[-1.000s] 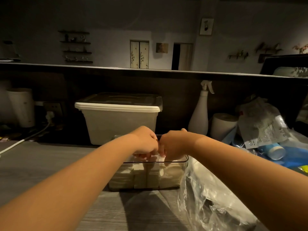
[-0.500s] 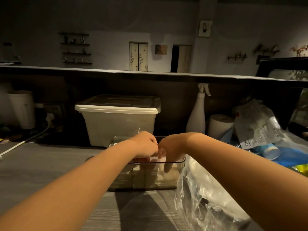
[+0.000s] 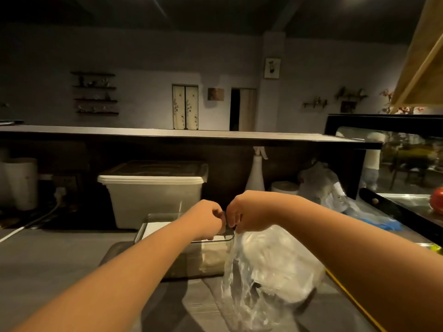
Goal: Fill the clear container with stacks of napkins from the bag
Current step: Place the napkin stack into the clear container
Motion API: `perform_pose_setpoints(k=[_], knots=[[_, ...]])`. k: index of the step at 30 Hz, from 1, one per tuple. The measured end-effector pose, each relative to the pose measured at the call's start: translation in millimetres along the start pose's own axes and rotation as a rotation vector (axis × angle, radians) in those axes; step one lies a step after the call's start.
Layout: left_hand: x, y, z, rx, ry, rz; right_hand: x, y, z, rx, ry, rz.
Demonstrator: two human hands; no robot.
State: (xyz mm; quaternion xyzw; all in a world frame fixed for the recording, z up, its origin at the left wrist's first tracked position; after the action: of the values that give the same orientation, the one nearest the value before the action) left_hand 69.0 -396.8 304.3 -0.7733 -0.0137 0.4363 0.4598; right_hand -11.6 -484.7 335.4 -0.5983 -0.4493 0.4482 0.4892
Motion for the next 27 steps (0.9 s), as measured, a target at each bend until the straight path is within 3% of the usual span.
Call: perform_pose_setpoints(k=[11, 14, 18, 20, 27], knots=[[-23.6, 60.6, 33.5, 0.036, 0.108, -0.039, -28.2, 40.8, 60.0, 0.038, 0.19, 0.019], [-17.2, 91.3, 42.6, 0.045, 0.126, -0.071, -35.3, 65.3, 68.9, -0.083, 0.277, -0.039], [-12.3, 119.3, 50.0, -0.07, 0.233, -0.013, -41.0, 89.5, 75.1, -0.493, 0.352, -0.221], [-10.1, 123.9, 48.7, -0.143, 0.28, 0.005, -38.7, 100.8, 79.1, -0.618, 0.385, -0.295], [-1.0, 126.6, 40.8, -0.167, 0.408, -0.128, -48.5, 106.5, 81.5, -0.6, 0.407, -0.18]])
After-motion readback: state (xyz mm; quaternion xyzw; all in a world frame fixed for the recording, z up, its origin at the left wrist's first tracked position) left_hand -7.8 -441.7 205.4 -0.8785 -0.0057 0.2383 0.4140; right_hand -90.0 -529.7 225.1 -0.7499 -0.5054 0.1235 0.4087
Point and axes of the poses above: each hand's wrist, its own z-axis away from the middle knuckle, its own y-axis out of the palm, x = y × z, the point moved 4 cm from there along -z, towards the middle knuckle, and after that the axes turned 13 degrees about -x, right-handed, at the moved point
